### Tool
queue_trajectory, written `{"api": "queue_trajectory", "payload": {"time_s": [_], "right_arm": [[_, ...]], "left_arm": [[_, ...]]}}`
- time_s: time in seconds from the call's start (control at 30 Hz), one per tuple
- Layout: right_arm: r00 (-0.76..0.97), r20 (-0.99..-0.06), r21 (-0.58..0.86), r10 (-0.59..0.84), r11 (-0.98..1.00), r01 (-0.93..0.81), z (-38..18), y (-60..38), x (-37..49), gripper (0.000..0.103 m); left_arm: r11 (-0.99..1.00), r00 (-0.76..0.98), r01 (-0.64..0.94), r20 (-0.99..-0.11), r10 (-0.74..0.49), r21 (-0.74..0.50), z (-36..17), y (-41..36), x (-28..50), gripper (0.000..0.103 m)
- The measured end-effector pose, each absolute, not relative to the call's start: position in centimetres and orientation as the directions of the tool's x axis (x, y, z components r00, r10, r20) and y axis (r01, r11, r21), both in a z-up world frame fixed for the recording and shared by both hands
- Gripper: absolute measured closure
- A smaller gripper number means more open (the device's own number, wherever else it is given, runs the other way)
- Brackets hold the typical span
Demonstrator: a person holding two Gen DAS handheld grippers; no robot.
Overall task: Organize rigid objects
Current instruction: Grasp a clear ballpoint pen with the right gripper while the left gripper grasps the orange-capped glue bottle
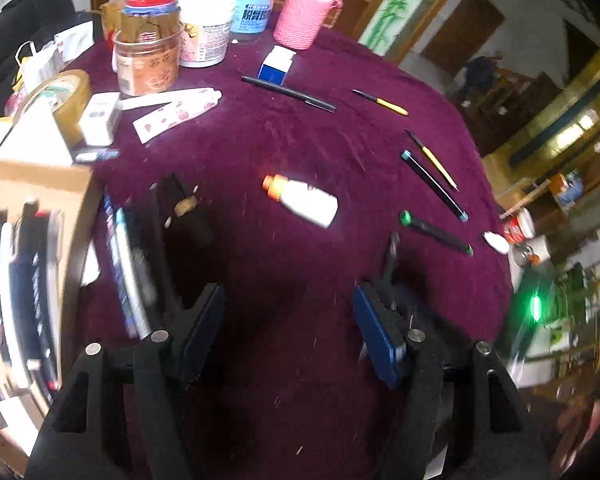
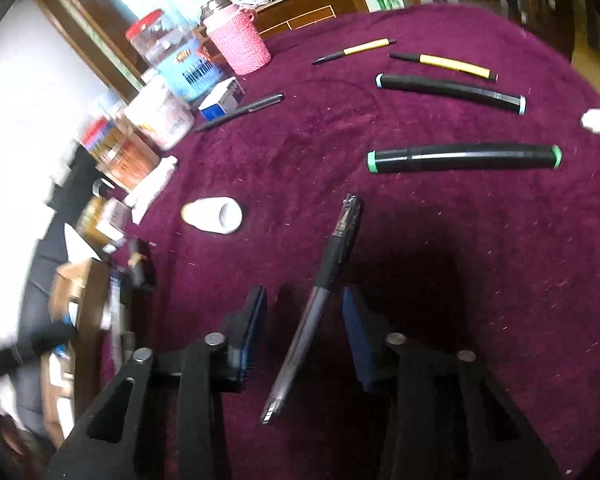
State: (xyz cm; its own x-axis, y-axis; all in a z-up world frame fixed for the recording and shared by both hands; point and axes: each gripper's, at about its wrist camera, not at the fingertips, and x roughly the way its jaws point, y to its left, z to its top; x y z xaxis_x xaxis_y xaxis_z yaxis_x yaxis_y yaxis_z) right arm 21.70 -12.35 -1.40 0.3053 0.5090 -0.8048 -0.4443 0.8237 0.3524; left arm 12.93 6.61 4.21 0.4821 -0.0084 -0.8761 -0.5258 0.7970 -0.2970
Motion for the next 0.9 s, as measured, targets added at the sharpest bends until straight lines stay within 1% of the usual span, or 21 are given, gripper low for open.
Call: {"api": "queue_trajectory", "payload": {"time_s": [0.03,0.17,0.2,0.3,0.43,0.47,0.53,0.57,0.6,0.67,0.83,0.9], "right_arm": [[0.313,-0.810,0.341,0.496,0.832,-0.438,-1.4,-12.4,21.8,0.088],[0.292,-0.806,0.375,0.516,0.825,-0.422,-1.5,-13.1,22.4,0.092],[0.286,-0.805,0.382,0.520,0.822,-0.422,-1.5,-13.2,22.4,0.093],[0.276,-0.803,0.393,0.527,0.819,-0.418,-1.4,-13.3,22.4,0.094],[0.266,-0.807,0.393,0.528,0.816,-0.424,-1.3,-13.0,22.3,0.094],[0.267,-0.808,0.391,0.525,0.816,-0.425,-1.3,-12.9,22.3,0.094],[0.263,-0.806,0.398,0.530,0.815,-0.421,-1.4,-12.9,22.4,0.094],[0.259,-0.805,0.405,0.534,0.813,-0.418,-1.4,-13.0,22.4,0.094],[0.257,-0.804,0.408,0.536,0.812,-0.417,-1.4,-13.1,22.5,0.094],[0.258,-0.803,0.409,0.537,0.812,-0.417,-1.4,-13.1,22.4,0.094],[0.275,-0.810,0.376,0.517,0.819,-0.433,-1.3,-12.6,22.3,0.093],[0.289,-0.815,0.349,0.502,0.824,-0.447,-1.2,-12.2,22.0,0.093]], "left_arm": [[0.791,0.485,-0.529,-0.874,-0.015,-0.307,4.1,6.6,13.8,0.037],[0.747,0.459,-0.580,-0.888,-0.029,-0.324,2.8,7.6,18.2,0.038],[0.738,0.438,-0.599,-0.899,-0.024,-0.312,2.2,7.9,19.2,0.038],[0.724,0.392,-0.637,-0.920,0.010,-0.264,0.9,8.1,21.0,0.038],[0.679,0.342,-0.696,-0.939,0.026,-0.235,-0.8,8.4,22.2,0.038],[0.675,0.327,-0.701,-0.945,0.019,-0.230,-1.3,8.3,22.5,0.039],[0.694,0.303,-0.687,-0.953,0.004,-0.215,-2.0,7.7,22.8,0.050],[0.697,0.296,-0.688,-0.955,0.015,-0.202,-2.2,7.6,22.8,0.057],[0.691,0.292,-0.696,-0.956,0.019,-0.198,-2.3,7.7,22.6,0.077],[0.675,0.305,-0.702,-0.952,-0.004,-0.228,-2.8,8.0,21.8,0.078],[0.701,0.328,-0.674,-0.945,0.002,-0.232,-2.9,8.5,21.0,0.078],[0.712,0.337,-0.669,-0.941,0.039,-0.210,-2.9,9.1,21.2,0.078]]}}
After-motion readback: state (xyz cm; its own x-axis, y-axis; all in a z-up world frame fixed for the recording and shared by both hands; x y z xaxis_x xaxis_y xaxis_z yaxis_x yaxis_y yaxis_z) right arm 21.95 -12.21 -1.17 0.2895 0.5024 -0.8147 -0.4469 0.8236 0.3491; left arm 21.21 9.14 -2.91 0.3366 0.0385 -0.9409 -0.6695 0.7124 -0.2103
